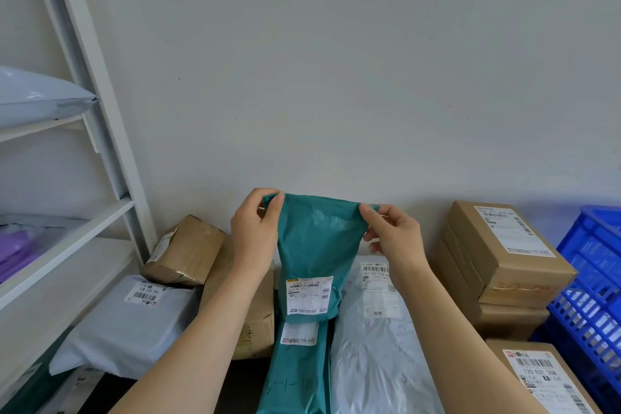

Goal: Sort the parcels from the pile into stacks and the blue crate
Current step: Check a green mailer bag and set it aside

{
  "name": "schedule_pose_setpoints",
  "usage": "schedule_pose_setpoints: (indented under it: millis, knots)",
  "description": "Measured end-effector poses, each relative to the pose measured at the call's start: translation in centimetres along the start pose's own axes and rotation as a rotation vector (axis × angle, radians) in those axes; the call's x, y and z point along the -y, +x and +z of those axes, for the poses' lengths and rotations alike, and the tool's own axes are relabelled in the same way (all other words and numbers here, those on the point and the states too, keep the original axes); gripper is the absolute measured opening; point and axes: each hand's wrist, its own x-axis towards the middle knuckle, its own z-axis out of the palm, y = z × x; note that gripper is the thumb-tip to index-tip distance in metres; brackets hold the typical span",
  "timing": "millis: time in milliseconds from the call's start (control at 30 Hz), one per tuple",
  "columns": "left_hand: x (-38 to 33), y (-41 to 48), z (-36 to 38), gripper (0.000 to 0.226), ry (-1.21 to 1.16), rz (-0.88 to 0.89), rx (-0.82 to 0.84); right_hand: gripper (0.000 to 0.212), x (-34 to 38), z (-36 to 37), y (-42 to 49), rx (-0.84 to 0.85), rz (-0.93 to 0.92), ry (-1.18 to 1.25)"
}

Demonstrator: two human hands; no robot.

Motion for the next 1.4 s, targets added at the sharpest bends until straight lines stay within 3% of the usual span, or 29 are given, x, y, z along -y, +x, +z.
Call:
schedule_pose_setpoints:
  millis: [233, 433, 567, 733, 833, 900, 967, 1067, 1200, 1400]
  knots:
    - [-0.6, 0.5, -0.2, 0.008, -0.072, 0.047, -0.1, 0.031, 1.0, 0.1, 0.2, -0.168, -0.016, 0.001]
    - [-0.9, 1.0, -0.1, 0.007, -0.147, -0.014, -0.072, 0.033, 1.5, 0.3, 0.4, -0.244, -0.066, -0.042]
    - [-0.9, 1.5, -0.4, 0.017, -0.148, -0.054, 0.054, 0.031, 1.5, 0.0, 0.5, -0.225, -0.101, -0.099]
    - [-1.3, 1.1, 0.2, 0.014, -0.091, -0.042, 0.033, 0.029, 1.3, -0.1, 0.8, -0.338, -0.112, -0.278]
    - [-1.9, 1.0, 0.6, 0.012, -0.113, -0.087, 0.076, 0.011, 2.0, 0.1, 0.0, -0.411, -0.259, -0.514]
    - [-2.3, 0.9, 0.7, 0.006, -0.136, -0.087, 0.104, 0.026, 2.8, 0.8, -0.7, -0.367, -0.41, -0.625]
    - [-2.6, 0.7, 1.0, 0.008, -0.141, -0.071, 0.119, 0.03, 3.3, 2.0, -1.0, -0.184, -0.48, -0.649]
    - [-2.9, 0.4, 1.5, 0.005, -0.153, -0.062, 0.136, 0.027, 3.2, 3.4, -1.4, 0.07, -0.367, -0.635]
    - [-2.9, 0.1, 1.6, 0.014, -0.192, -0.085, 0.157, 0.019, 2.6, 3.6, -1.3, 0.018, -0.353, -0.664]
    - [-1.9, -0.2, 1.5, 0.019, -0.247, -0.211, 0.222, 0.021, 4.0, 3.6, -0.7, -0.06, -0.396, -0.474]
